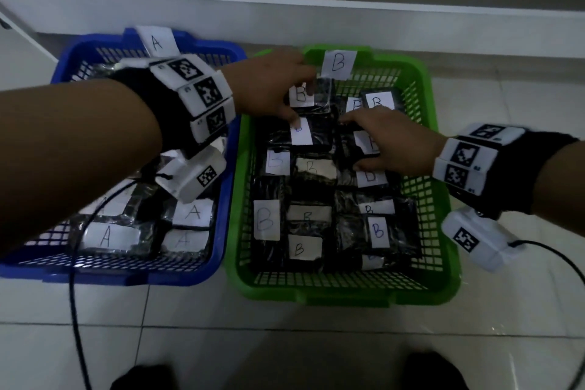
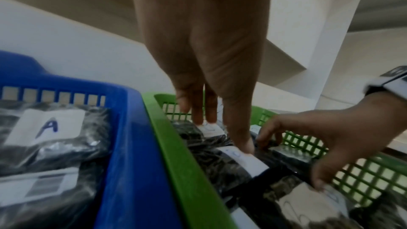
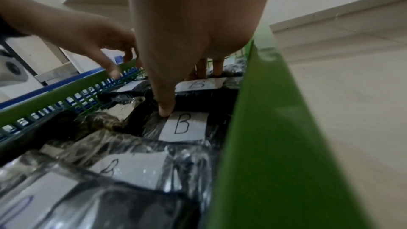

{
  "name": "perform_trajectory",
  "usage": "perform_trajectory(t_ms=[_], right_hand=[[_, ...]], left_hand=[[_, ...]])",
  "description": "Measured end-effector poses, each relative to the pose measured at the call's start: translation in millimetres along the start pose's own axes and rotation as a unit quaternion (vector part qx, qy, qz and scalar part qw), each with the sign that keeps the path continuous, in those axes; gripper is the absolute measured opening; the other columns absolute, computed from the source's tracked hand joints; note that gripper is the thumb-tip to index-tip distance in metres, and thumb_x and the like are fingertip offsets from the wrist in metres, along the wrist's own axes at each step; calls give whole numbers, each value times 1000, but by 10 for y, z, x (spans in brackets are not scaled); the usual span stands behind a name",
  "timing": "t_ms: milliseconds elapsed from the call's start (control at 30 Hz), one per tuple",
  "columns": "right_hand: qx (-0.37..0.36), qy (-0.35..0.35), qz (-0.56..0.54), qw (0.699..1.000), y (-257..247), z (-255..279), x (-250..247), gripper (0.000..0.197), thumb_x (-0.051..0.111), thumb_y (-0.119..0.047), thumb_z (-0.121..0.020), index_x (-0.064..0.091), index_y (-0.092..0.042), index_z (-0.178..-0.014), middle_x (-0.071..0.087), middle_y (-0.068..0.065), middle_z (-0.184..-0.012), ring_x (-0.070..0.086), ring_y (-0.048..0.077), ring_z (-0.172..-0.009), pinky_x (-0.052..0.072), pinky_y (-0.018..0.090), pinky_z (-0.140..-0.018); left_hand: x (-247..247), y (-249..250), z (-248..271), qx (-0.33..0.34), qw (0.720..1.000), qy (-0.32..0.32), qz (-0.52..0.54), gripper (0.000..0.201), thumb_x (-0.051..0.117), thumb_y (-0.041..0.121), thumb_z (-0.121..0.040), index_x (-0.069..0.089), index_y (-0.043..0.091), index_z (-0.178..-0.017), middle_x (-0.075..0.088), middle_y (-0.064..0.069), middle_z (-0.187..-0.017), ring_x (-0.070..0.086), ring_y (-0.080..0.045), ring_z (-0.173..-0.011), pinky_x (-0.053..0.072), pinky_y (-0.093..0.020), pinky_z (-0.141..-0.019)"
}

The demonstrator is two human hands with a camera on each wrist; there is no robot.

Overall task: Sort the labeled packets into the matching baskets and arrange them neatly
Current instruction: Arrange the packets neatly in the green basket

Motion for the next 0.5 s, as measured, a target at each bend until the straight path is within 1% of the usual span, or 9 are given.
perform_trajectory(t_ms=[33, 67, 100, 133, 167, 233, 300, 400, 500], right_hand=[[2, 9, 2, 1000, 9, -5, -6, 76, 75, -38, -75, 37, -20, -138, 48, 5, -136, 43, 24, -122, 38, 37, -99], [4, 17, 3, 1000, 11, -11, -11, 74, 75, -39, -75, 39, -20, -136, 50, 5, -134, 44, 24, -122, 39, 37, -98], [6, 22, 4, 1000, 14, -18, -6, 72, 75, -40, -74, 41, -19, -134, 51, 5, -133, 45, 24, -121, 39, 37, -98], [8, 25, 5, 1000, 10, -25, -1, 70, 75, -41, -74, 43, -19, -132, 52, 6, -131, 45, 24, -119, 39, 37, -97], [9, 25, 7, 1000, 15, -33, 11, 69, 75, -41, -74, 45, -18, -131, 53, 6, -129, 45, 25, -118, 39, 37, -96], [8, 29, 7, 1000, 21, -40, 18, 66, 75, -42, -73, 48, -16, -128, 53, 7, -126, 45, 25, -117, 38, 36, -94], [5, 33, 11, 999, 31, -28, 17, 66, 75, -43, -72, 49, -16, -127, 53, 6, -126, 42, 25, -118, 36, 35, -96], [-5, 44, 50, 998, 53, -10, 15, 68, 74, -45, -73, 49, -18, -130, 49, 6, -127, 38, 27, -118, 32, 37, -98], [10, 44, 64, 997, 88, 6, -9, 66, 70, -43, -75, 46, -23, -133, 47, 6, -129, 36, 27, -119, 31, 37, -97]], left_hand=[[17, 22, 19, 3, 999, -40, -3, 54, 73, 41, -76, 53, 18, -120, 52, -1, -112, 47, -18, -101, 36, -26, -79], [53, 37, 40, 6, 997, -81, -15, 56, 74, 42, -75, 53, 19, -121, 55, 0, -112, 49, -17, -100, 37, -26, -79], [97, 50, 63, 9, 993, -110, -33, 58, 74, 42, -75, 52, 20, -124, 56, -1, -115, 50, -18, -103, 39, -27, -82], [146, 50, 80, 11, 991, -122, -47, 60, 73, 42, -76, 49, 21, -127, 55, -2, -118, 50, -19, -106, 39, -29, -85], [182, 52, 96, 12, 991, -122, -53, 61, 72, 41, -77, 46, 21, -129, 54, -3, -121, 50, -20, -109, 39, -29, -85], [215, 69, 104, 19, 993, -100, -58, 61, 70, 40, -80, 43, 21, -131, 52, -5, -122, 50, -21, -109, 38, -27, -83], [207, 84, 97, 22, 996, -72, -46, 62, 71, 38, -79, 41, 20, -131, 52, -7, -121, 50, -22, -109, 40, -30, -84], [214, 73, 99, 8, 999, -46, -19, 61, 74, 33, -77, 44, 15, -128, 53, -8, -120, 49, -23, -109, 42, -33, -88], [219, 41, 110, -9, 999, -41, -1, 56, 75, 31, -76, 50, 13, -123, 49, -8, -122, 48, -23, -111, 40, -31, -90]])
Point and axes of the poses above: each hand's wrist, its own z-axis away from the middle knuckle, its own x-axis out of the palm, y = z × x, the point moved 4 cm from there along -z, towards the middle knuckle
